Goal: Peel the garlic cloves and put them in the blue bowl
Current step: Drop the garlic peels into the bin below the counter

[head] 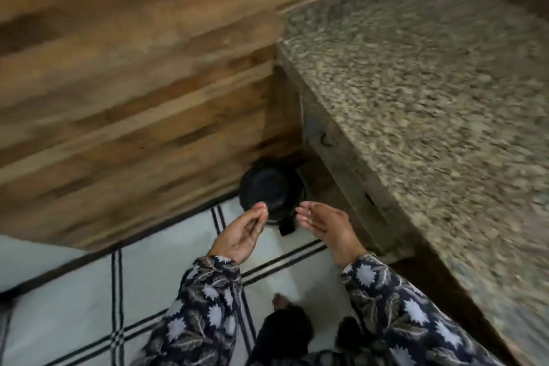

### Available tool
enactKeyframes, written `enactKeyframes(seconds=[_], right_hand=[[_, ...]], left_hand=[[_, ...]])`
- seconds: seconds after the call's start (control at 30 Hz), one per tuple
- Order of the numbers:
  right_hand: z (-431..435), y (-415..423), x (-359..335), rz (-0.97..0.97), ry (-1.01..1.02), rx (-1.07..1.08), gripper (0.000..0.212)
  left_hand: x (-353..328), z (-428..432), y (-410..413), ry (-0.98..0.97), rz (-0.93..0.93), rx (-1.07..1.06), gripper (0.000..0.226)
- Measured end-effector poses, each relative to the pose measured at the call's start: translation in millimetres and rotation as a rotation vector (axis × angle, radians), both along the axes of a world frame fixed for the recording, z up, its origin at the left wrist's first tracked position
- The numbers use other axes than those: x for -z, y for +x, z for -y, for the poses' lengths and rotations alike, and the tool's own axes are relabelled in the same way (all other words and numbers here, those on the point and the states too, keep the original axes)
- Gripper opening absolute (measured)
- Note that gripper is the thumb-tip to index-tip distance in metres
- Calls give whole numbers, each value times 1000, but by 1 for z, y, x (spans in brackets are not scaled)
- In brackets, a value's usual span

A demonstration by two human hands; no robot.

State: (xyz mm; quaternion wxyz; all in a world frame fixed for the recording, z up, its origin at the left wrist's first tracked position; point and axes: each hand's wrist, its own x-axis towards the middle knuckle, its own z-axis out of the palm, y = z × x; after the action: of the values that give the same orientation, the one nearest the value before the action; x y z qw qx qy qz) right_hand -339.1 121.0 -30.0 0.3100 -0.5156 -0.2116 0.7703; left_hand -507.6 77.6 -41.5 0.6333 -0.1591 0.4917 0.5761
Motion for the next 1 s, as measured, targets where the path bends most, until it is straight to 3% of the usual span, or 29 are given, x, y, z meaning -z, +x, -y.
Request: enactKeyframes(seconds=[0.23, 0.4, 0.6, 0.67, 0.73, 0.8, 1.0], right_hand=[[-42, -68, 30, 91, -113, -69, 24], [-74, -96, 75, 156, -189, -6, 18], [-101, -118, 177, 233, -366, -1, 19], [-111, -123, 216, 267, -398, 0, 20], [-123, -132, 251, 292, -419, -6, 22], [-137, -142, 282, 295, -445, 8, 24], [-174, -160, 357, 264, -412, -106, 32]], left_hand=[[31, -40, -71, -73, 45, -47, 12], [57, -75, -106, -125, 60, -69, 13], [166, -105, -129, -264, 176, -48, 17], [208, -113, -131, -274, 192, -10, 30], [245, -125, -132, -295, 154, 63, 38], [285, -138, -135, -304, 108, 84, 25], [392, -184, -154, -225, -244, 255, 22]])
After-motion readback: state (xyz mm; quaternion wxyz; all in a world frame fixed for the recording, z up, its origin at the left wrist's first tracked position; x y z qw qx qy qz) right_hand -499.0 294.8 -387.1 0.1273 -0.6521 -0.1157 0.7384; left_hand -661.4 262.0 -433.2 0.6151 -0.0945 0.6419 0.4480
